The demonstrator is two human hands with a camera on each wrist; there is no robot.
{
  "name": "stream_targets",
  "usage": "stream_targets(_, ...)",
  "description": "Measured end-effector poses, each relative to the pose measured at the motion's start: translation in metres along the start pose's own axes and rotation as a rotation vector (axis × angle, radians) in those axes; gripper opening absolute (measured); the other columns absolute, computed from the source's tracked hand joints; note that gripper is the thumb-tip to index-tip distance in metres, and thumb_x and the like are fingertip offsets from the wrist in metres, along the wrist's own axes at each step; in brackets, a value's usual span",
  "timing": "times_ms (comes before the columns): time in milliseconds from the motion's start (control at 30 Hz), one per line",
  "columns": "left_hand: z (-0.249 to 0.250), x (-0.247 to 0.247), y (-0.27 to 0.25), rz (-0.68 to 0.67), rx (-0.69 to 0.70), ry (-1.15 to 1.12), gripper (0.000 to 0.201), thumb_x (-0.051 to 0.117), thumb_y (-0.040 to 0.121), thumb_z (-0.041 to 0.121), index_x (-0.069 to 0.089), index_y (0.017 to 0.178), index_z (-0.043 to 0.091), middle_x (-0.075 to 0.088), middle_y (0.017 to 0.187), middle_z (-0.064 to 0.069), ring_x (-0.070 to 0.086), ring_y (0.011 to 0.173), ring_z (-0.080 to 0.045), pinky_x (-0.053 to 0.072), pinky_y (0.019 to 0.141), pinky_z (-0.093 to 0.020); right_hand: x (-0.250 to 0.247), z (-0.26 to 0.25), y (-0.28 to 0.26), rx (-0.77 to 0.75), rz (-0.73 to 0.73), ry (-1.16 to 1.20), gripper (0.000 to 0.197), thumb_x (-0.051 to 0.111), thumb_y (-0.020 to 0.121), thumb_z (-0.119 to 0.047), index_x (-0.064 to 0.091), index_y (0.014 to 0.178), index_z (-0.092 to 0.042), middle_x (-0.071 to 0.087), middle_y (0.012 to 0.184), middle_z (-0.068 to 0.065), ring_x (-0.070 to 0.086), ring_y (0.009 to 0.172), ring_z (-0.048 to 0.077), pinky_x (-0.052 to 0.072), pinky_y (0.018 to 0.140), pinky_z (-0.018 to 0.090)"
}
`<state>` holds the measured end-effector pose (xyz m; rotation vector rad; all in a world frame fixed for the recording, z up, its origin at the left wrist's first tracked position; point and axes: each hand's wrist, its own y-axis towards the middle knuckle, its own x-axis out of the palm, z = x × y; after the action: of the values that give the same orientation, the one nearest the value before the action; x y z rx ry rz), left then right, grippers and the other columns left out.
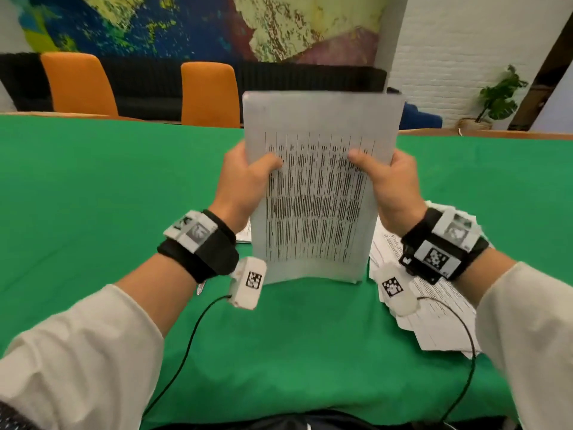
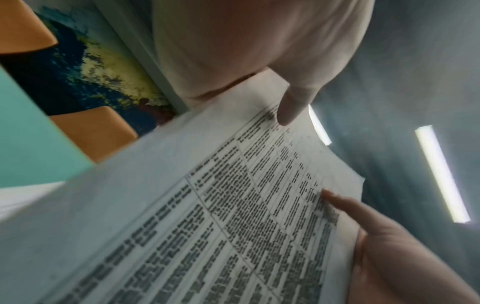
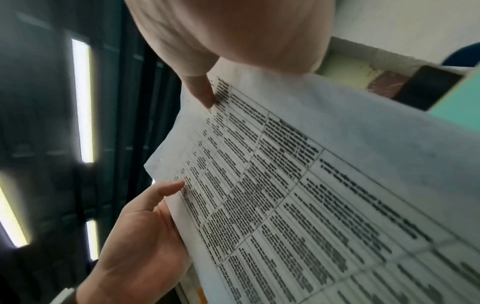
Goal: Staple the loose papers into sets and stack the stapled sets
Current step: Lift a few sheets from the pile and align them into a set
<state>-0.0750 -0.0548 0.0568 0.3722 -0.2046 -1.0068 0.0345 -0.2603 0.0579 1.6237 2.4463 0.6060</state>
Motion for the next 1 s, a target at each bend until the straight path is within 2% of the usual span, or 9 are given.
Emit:
stream_targets(133, -0.027, -0.001, -0.02, 0.004, -0.131, 0.036, 0.044, 0.07, 0.077, 0.03, 0.07, 0.114, 0.007, 0.074, 0.116, -0.017, 0.069, 0.109, -0.042, 0.056, 0.097, -0.062, 0.001, 0.025, -0.016, 0.057, 0.018, -0.024, 0.028, 0.075, 0.093, -0.014, 0.072, 0.119, -0.008, 0.078, 0.114, 0.01, 0.075, 0.107, 0.031, 0.057, 0.097, 0.059)
stream_targets(267, -0.002, -0.001, -0.006, 0.005, -0.063, -0.028, 0.027, 0.067, 0.089, 0.012, 0.07, 0.115, 0.007, 0.076, 0.115, -0.011, 0.072, 0.108, -0.035, 0.058, 0.096, -0.057, 0.004, 0.004, -0.004, 0.025, 0.014, 0.022, 0.021, 0.073, 0.094, -0.012, 0.071, 0.116, -0.011, 0.078, 0.113, 0.009, 0.076, 0.104, 0.028, 0.061, 0.091, 0.052)
stream_targets(367, 0.002, -0.003, -0.003, 0.001, -0.032, -0.043, 0.032, 0.067, 0.085, 0.016, 0.07, 0.115, 0.008, 0.076, 0.117, -0.01, 0.072, 0.109, -0.032, 0.059, 0.096, -0.052, 0.004, 0.004, -0.004, 0.029, 0.012, 0.041, 0.021, 0.073, 0.094, -0.013, 0.071, 0.115, -0.013, 0.078, 0.113, 0.008, 0.076, 0.105, 0.028, 0.061, 0.092, 0.052)
stream_targets(467, -0.03, -0.005, -0.018, 0.007, -0.149, 0.021, 0.028, 0.071, 0.083, 0.019, 0.071, 0.11, 0.009, 0.076, 0.113, -0.014, 0.071, 0.107, -0.038, 0.058, 0.096, -0.057, 0.001, 0.028, -0.017, 0.094, -0.022, -0.001, 0.019, 0.075, 0.093, -0.014, 0.072, 0.112, -0.015, 0.078, 0.113, 0.009, 0.075, 0.106, 0.03, 0.058, 0.096, 0.058)
stream_targets(567, -0.055, -0.006, -0.034, -0.02, -0.256, 0.067, 0.019, 0.07, 0.093, 0.011, 0.072, 0.112, 0.011, 0.077, 0.112, -0.009, 0.072, 0.107, -0.034, 0.056, 0.099, -0.059, 0.0, 0.041, -0.025, 0.141, -0.04, -0.04, 0.019, 0.075, 0.092, -0.014, 0.073, 0.111, -0.015, 0.078, 0.112, 0.009, 0.074, 0.106, 0.031, 0.056, 0.098, 0.06)
stream_targets(700, -0.04, -0.007, -0.026, -0.008, -0.203, 0.04, 0.02, 0.066, 0.094, 0.006, 0.072, 0.113, 0.009, 0.078, 0.111, -0.008, 0.073, 0.105, -0.03, 0.059, 0.096, -0.053, 0.001, 0.026, -0.016, 0.08, -0.05, -0.024, 0.017, 0.074, 0.093, -0.012, 0.073, 0.109, -0.015, 0.079, 0.111, 0.008, 0.075, 0.104, 0.03, 0.06, 0.093, 0.053)
stream_targets(800, -0.037, -0.007, -0.024, 0.015, -0.187, 0.043, 0.02, 0.068, 0.092, 0.012, 0.071, 0.111, 0.008, 0.076, 0.113, -0.014, 0.071, 0.108, -0.036, 0.058, 0.097, -0.054, 0.002, 0.03, -0.016, 0.086, -0.053, -0.009, 0.016, 0.074, 0.093, -0.012, 0.073, 0.108, -0.016, 0.079, 0.111, 0.008, 0.075, 0.104, 0.029, 0.06, 0.094, 0.052)
stream_targets(900, -0.059, -0.006, -0.04, -0.053, -0.308, 0.152, 0.019, 0.067, 0.096, 0.014, 0.068, 0.111, 0.002, 0.071, 0.116, -0.025, 0.067, 0.111, -0.045, 0.056, 0.098, -0.058, -0.001, 0.054, -0.028, 0.172, -0.078, -0.089, 0.019, 0.075, 0.093, -0.016, 0.074, 0.111, -0.017, 0.078, 0.114, 0.009, 0.074, 0.107, 0.031, 0.057, 0.099, 0.058)
stream_targets(1000, -0.067, -0.01, -0.049, -0.128, -0.377, 0.193, 0.013, 0.069, 0.097, 0.017, 0.072, 0.107, 0.009, 0.076, 0.109, -0.015, 0.072, 0.106, -0.036, 0.059, 0.097, -0.052, -0.006, 0.059, -0.031, 0.236, -0.102, -0.118, 0.023, 0.074, 0.093, -0.017, 0.072, 0.116, -0.018, 0.078, 0.114, 0.006, 0.075, 0.106, 0.028, 0.057, 0.098, 0.056)
